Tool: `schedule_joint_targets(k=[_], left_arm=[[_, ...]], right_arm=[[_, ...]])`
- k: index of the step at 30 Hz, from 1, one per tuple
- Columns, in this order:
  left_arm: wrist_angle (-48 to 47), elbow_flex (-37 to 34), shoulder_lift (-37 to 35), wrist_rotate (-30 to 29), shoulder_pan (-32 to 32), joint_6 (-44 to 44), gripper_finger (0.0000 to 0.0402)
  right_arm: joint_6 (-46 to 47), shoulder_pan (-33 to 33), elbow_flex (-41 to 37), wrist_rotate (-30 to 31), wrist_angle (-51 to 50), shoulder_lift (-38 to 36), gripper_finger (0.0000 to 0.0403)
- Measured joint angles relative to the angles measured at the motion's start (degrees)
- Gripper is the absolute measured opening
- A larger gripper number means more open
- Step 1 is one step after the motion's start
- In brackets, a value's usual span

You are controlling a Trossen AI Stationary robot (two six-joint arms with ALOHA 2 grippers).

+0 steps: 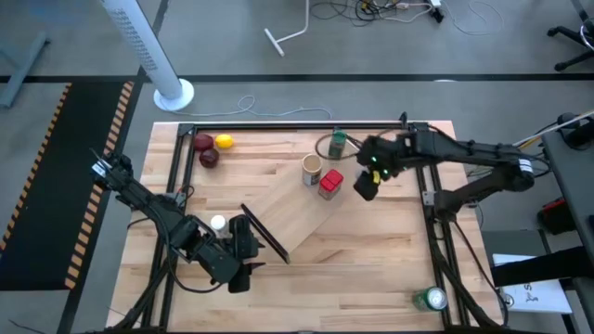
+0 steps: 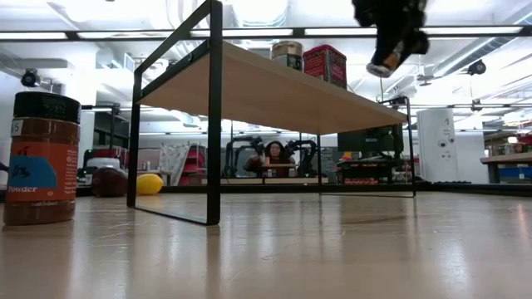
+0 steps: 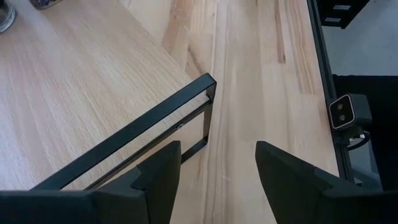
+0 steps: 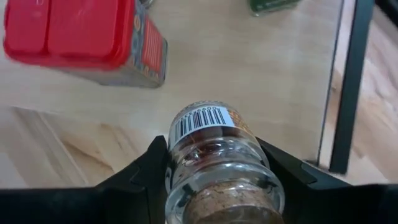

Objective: Shelf spices
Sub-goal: Put the brown seasoning bottle on the shelf

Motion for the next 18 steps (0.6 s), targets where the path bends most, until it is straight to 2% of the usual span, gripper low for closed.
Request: schedule_joint_targets(k=[6,18], left_arm=[[0.0,0.0,0.0,0.0,0.0,0.0,0.0197],[-0.3,-0.9,0.0,0.0,0.0,-1.5,0.0197]], right_arm=[[-6.0,-5.5,3.7,-5.6,-0.2,7.2,0.0166],[-9.5,-11.3,5.9,-4.9,-2.6,15.8,0.0176]])
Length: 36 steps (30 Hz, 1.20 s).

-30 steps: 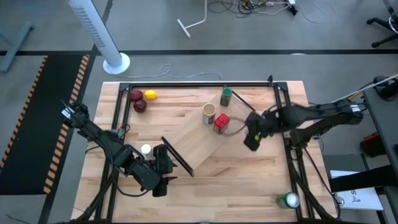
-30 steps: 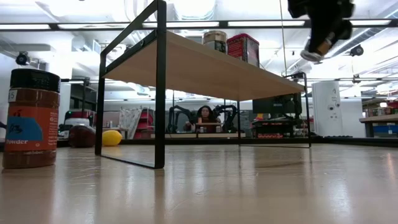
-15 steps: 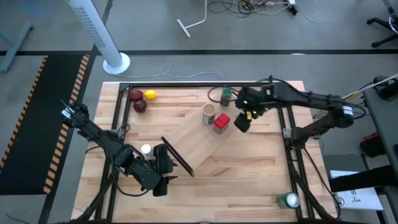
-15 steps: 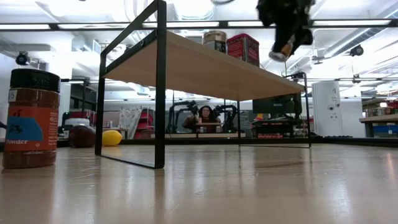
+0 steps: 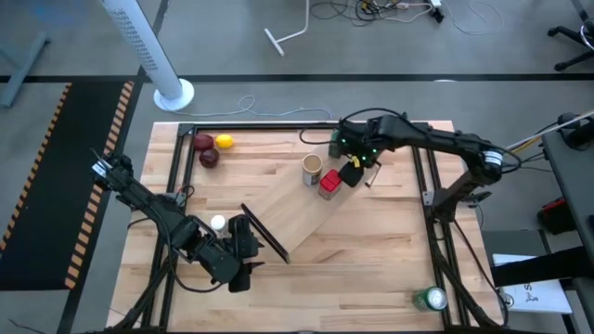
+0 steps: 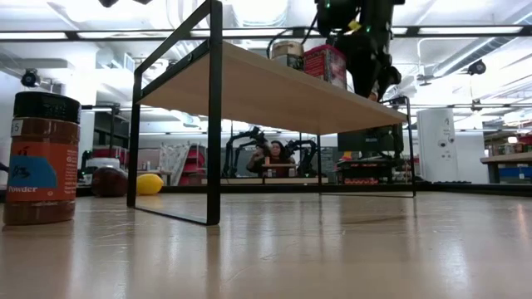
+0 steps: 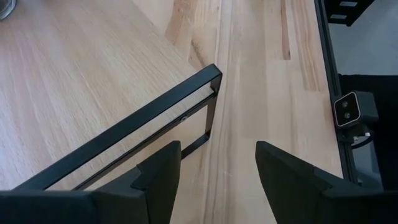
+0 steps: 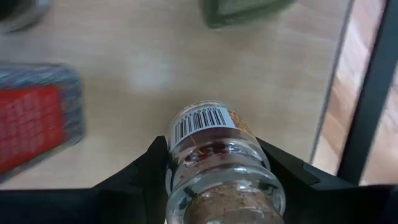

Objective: Shelf spices
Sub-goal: Put the brown seasoning bottle on the shelf, then put the black seasoning bottle on the shelf

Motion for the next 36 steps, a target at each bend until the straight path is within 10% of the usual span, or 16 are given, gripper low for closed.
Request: schedule_joint_targets(k=[24,36], left_arm=[[0.3,0.0,0.0,0.0,0.0,0.1,0.0197],[1.9,0.1,0.0,0.0,0.3,1.8,0.0197]], right_arm=[[-1.3,-0.8,0.0,2.8,0.1,-12.1,0.0284],[-6.7,-0.8,0.0,8.1,3.2,-21.2,0.0273]])
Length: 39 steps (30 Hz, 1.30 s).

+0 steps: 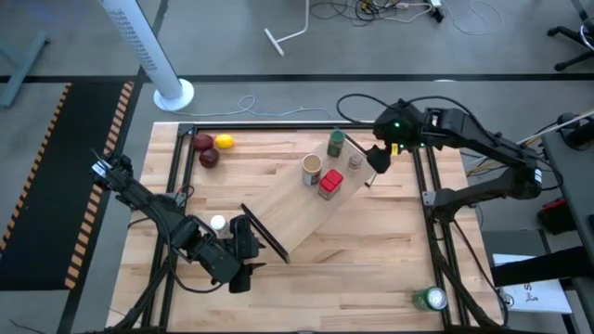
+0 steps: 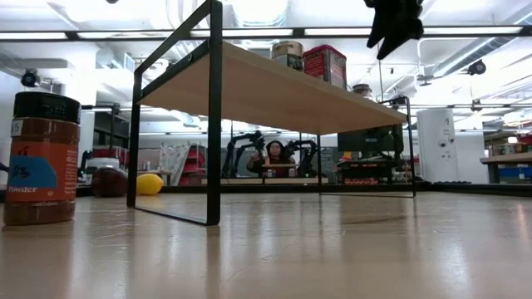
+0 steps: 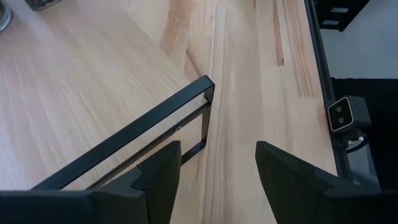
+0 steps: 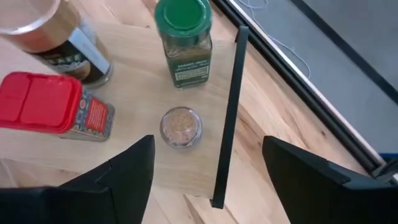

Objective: Shelf spices
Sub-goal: Put the black seasoning bottle on the shelf

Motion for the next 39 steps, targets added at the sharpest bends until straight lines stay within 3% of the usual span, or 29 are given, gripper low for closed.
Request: schedule_joint_targets(k=[13,18,29,34,39], left_arm=[[0.0,0.0,0.0,0.0,0.4,-0.2,0.0197],[0.0,0.0,0.0,0.0,0.3,-0.3,0.0197],[0.3,0.0,-0.4,0.8,-2.5,-0.5,0.0197],[-3.4,0.0,-3.3,13.3,-2.7,-5.1,0.0197],[-14.3,0.1,-5.9,15.4,-2.8,-13.3,0.0197]], right_arm=[[-3.3,0.4,0.0,2.0,2.7,1.0,0.0254],[-0.8,4.6,-1.0,2.5,2.4,-1.0,0.0244],[11.3,25.8,-11.9,6.1,15.4,-9.9,0.0217],[15.1,36.7,-19.3,9.6,25.8,-11.4,0.0217],[16.4,46.9,-27.9,16.0,39.5,-9.7,0.0222]])
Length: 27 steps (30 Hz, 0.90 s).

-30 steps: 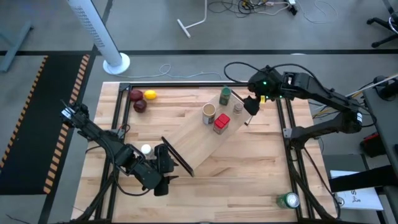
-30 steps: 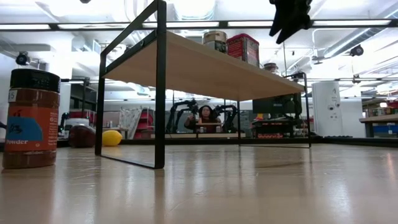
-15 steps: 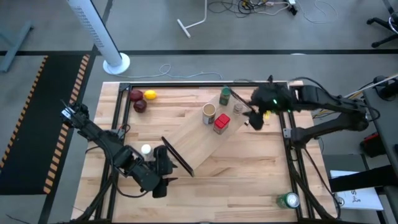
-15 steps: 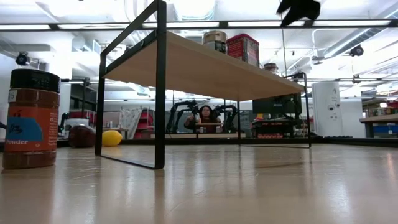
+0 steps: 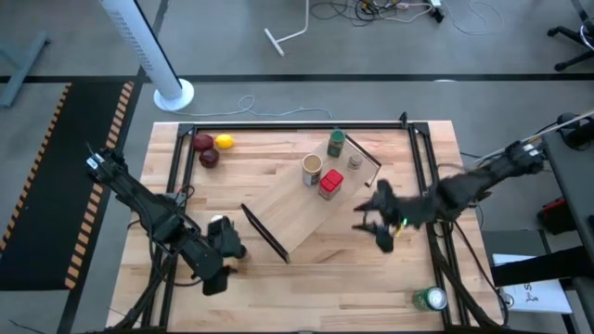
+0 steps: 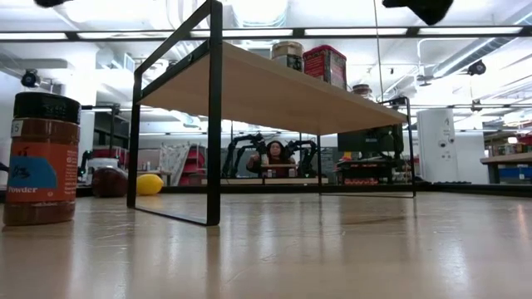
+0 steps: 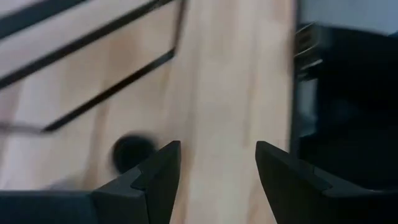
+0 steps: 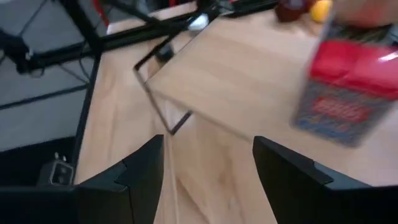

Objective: Shelf spices
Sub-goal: Put the black seasoning bottle on the shelf

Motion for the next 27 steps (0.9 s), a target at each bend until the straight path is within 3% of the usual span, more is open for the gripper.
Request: schedule_joint_targets(k=[3,8,17,27], left_arm=[[-4.5,0.0,-0.4,-0.1,0.0,-2.4,0.0197],[-4.2,0.0,1.2,-0.1,0.0,-0.5,0.0197],[-4.9,0.0,4.2,-2.0,0.2,3.5,0.0197],[-9.8,-0.5,6.2,-8.6,1.2,-4.9,0.0216]], right_arm=[[0.2,4.7,-3.6,4.9,4.4,2.8,0.0219],[3.0,10.0,-5.7,14.6,6.8,8.6,0.0211],[5.1,13.5,-5.6,26.8,9.4,17.2,0.0214],[5.1,13.6,-5.6,27.0,9.8,19.3,0.0224]])
